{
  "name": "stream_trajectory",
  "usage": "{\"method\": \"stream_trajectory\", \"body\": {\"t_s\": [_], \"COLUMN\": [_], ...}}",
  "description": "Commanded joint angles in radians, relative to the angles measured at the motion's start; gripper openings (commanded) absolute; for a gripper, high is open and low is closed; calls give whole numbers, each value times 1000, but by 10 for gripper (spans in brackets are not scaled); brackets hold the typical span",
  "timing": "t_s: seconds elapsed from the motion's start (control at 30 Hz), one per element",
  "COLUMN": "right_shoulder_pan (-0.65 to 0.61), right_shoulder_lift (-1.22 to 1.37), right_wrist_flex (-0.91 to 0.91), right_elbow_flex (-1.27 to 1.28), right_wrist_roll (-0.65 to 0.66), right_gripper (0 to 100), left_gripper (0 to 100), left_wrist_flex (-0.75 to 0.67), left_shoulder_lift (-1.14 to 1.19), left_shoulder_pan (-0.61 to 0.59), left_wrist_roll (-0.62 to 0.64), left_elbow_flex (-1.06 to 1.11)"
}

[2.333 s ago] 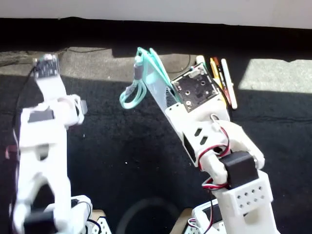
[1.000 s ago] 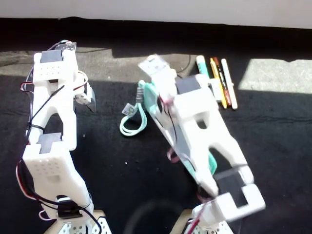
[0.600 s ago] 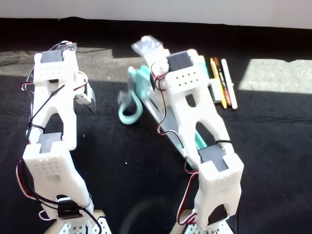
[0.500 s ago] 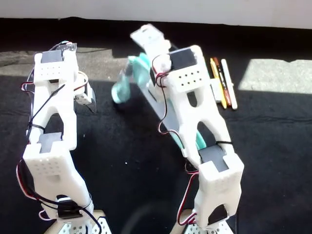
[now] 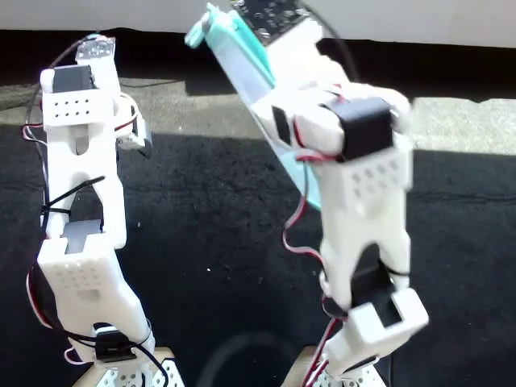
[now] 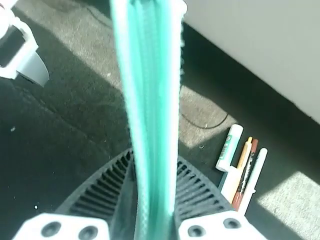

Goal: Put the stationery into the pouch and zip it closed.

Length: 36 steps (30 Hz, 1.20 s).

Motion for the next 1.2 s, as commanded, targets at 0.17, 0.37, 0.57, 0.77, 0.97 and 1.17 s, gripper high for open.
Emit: {"method": "stream_trajectory", "body": {"t_s": [0.17, 0.37, 0.57, 0.77, 0.97, 1.17], "right_shoulder_pan": [-74, -27, -13, -15, -15, 1], "right_shoulder_lift": [-383, -430, -437, -437, -437, -438], "right_wrist_flex": [8, 4, -88, -107, -104, -24], "right_elbow_flex": [-8, 176, 229, 239, 234, 239], "right_wrist_roll": [183, 262, 262, 262, 264, 262], "right_gripper": [5, 5, 5, 5, 5, 5], "left_gripper": [206, 206, 206, 206, 210, 210], "left_wrist_flex": [9, 8, 8, 15, 29, 23], "left_shoulder_lift": [-223, -246, -246, -249, -269, -390], "left_shoulder_pan": [-12, -7, -10, 21, 73, 151], "left_wrist_roll": [9, 12, 12, 15, 78, 74], "left_elbow_flex": [-45, -48, -102, -317, -455, -173]}}
